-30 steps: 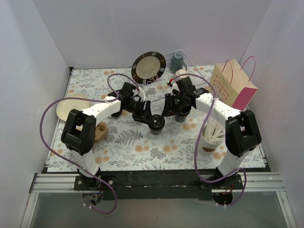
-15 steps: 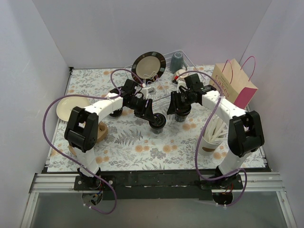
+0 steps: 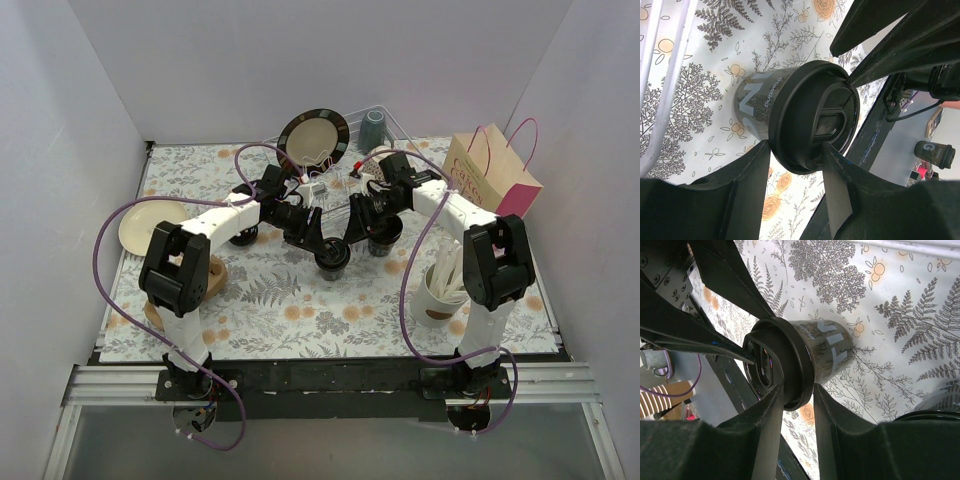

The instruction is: Pack the takeout coffee

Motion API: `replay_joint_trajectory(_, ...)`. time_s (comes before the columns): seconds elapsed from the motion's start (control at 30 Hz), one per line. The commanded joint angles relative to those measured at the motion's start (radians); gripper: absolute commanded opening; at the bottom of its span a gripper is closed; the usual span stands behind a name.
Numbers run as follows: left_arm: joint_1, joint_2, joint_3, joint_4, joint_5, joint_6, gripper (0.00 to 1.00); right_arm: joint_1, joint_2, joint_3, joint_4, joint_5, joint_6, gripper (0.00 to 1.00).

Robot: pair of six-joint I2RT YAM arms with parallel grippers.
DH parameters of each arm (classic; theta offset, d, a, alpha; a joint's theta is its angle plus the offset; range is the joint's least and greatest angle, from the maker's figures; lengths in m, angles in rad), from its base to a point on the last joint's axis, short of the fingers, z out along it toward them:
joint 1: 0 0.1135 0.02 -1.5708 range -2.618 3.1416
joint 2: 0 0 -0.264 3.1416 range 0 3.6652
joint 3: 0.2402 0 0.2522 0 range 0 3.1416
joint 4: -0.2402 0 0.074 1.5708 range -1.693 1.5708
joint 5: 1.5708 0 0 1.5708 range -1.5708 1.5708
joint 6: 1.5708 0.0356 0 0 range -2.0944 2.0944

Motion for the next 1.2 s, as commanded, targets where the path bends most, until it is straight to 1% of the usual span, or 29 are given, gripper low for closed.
replay_joint_trajectory(0.0, -0.002, 0.105, -0.056, -0.051, -0.324, 0.111, 0.41, 0.004, 0.015, 0.046, -0.008, -0.051, -0.025, 0.38)
replay_joint_trajectory(0.37, -0.005, 0.122, -0.056, -0.05, -0.34, 0.112, 0.41, 0.006, 0.039, 0.052, -0.003, -0.009, -0.003, 0.36)
replay_joint_trajectory(0.6, -0.005, 0.124, -0.062, -0.045, -0.343, 0.114, 0.41, -0.02, 0.022, 0.064, 0.047, -0.003, 0.081, 0.36)
replay_joint_trajectory(1.17, -0.005, 0.144, -0.045, -0.051, -0.34, 0.109, 0.4, -0.016, 0.059, 0.02, 0.055, -0.009, 0.054, 0.36)
